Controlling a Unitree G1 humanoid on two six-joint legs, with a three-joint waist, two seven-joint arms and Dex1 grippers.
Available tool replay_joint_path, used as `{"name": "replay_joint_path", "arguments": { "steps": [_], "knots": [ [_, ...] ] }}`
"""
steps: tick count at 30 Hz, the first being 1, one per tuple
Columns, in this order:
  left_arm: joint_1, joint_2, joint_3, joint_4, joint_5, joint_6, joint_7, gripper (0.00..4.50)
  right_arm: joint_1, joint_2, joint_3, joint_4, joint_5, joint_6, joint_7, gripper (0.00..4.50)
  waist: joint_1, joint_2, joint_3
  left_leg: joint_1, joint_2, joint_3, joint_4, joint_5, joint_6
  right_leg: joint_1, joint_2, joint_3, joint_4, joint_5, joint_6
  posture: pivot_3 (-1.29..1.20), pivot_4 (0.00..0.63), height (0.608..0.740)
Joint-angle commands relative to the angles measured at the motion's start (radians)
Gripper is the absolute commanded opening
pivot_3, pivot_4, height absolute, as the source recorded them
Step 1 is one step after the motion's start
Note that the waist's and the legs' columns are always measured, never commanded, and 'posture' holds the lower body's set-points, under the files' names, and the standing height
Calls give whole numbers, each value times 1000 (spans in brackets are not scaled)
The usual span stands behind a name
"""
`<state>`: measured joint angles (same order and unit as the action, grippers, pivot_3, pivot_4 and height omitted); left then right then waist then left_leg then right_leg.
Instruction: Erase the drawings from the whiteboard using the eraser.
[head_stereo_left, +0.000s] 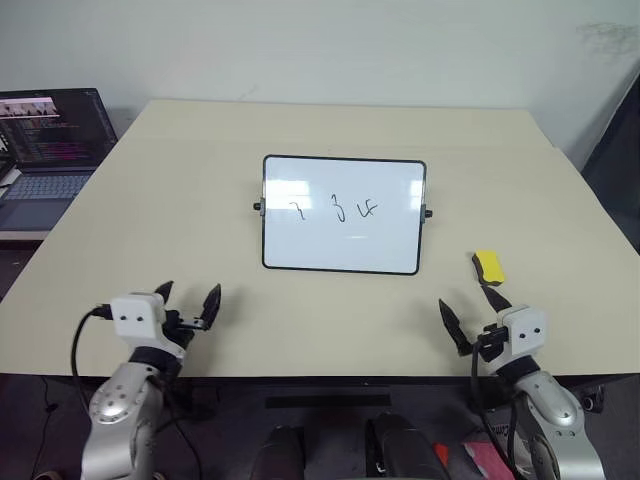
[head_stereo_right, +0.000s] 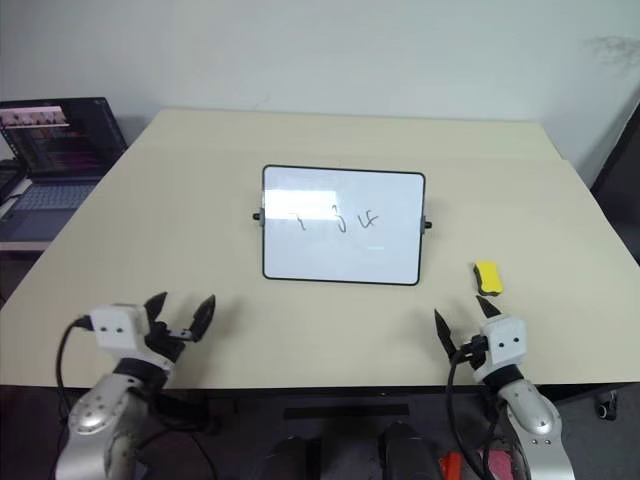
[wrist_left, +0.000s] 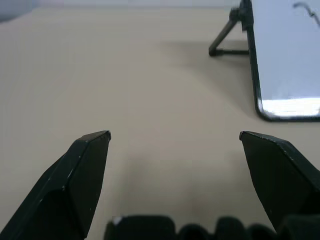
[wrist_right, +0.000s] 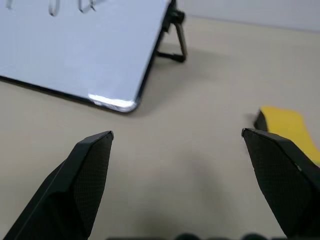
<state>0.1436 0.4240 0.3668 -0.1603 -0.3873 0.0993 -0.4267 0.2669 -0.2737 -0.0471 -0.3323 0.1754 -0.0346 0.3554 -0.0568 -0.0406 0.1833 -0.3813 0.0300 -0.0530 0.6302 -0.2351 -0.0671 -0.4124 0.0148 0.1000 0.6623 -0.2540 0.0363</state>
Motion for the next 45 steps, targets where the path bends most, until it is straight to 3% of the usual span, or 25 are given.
{"name": "replay_joint_path", "arguments": {
  "steps": [1, 7, 11, 16, 22, 27, 31, 36, 45],
  "knots": [
    [-37, 111, 19, -65, -101, 100, -130, 4500, 14, -1, 5, -93, -15, -17, -6, 4473, 0, 0, 0, 0, 0, 0, 0, 0, 0, 0, 0, 0, 0, 0, 0, 0, 150, 740],
    [-159, 299, 46, -71, -258, 339, -245, 4500, -20, 11, 20, -193, -67, 84, -79, 4473, 3, 1, 0, -2, 0, 0, 0, 0, 0, -2, 0, 0, -1, 0, 0, 0, 150, 740],
    [-218, 468, 1, -78, -351, 536, -402, 4500, -110, 11, 2, -258, -101, 253, -147, 4473, -7, 0, 1, -2, 1, 1, -1, 0, 0, -4, 0, 0, 1, 0, 0, 0, 150, 740],
    [-314, 608, -98, -123, -380, 600, -601, 4500, -231, 14, -67, -306, -87, 500, -225, 4473, -4, 1, 1, -7, 0, 0, -2, 0, 0, -8, 0, -1, 1, -1, -1, 0, 150, 740],
    [-465, 594, -224, -115, -328, 543, -718, 4500, -339, -18, -106, -305, -88, 753, -251, 4473, 0, 2, 2, -9, 0, 0, -2, 0, 0, -9, 0, -2, 1, -1, -1, 0, 150, 740],
    [-589, 555, -314, -81, -292, 517, -789, 4500, -439, 15, -204, -319, 24, 985, -245, 4473, -3, 2, 2, -10, 0, 0, -1, 0, 0, -9, 1, -2, 1, 2, 3, 0, 150, 740],
    [-623, 549, -352, -50, -256, 485, -847, 4500, -505, -21, -245, -322, 70, 1199, -233, 4473, -6, 2, 2, -10, 0, 0, -2, 0, 0, -9, 1, -2, 1, 2, 4, 0, 150, 740],
    [-634, 534, -382, -12, -202, 431, -886, 4500, -542, -68, -227, -259, 58, 1247, -230, 4473, -6, 2, 2, -11, 0, -1, -2, 0, 0, -10, 1, -2, 1, 2, 4, 0, 150, 740],
    [-651, 493, -395, -10, -172, 419, -887, 4500, -643, -34, -235, -37, 15, 1189, -292, 4473, -8, 2, 2, -11, 0, -1, -1, 0, 0, -10, 1, -2, 1, 3, 5, 0, 150, 740]
  ]
}}
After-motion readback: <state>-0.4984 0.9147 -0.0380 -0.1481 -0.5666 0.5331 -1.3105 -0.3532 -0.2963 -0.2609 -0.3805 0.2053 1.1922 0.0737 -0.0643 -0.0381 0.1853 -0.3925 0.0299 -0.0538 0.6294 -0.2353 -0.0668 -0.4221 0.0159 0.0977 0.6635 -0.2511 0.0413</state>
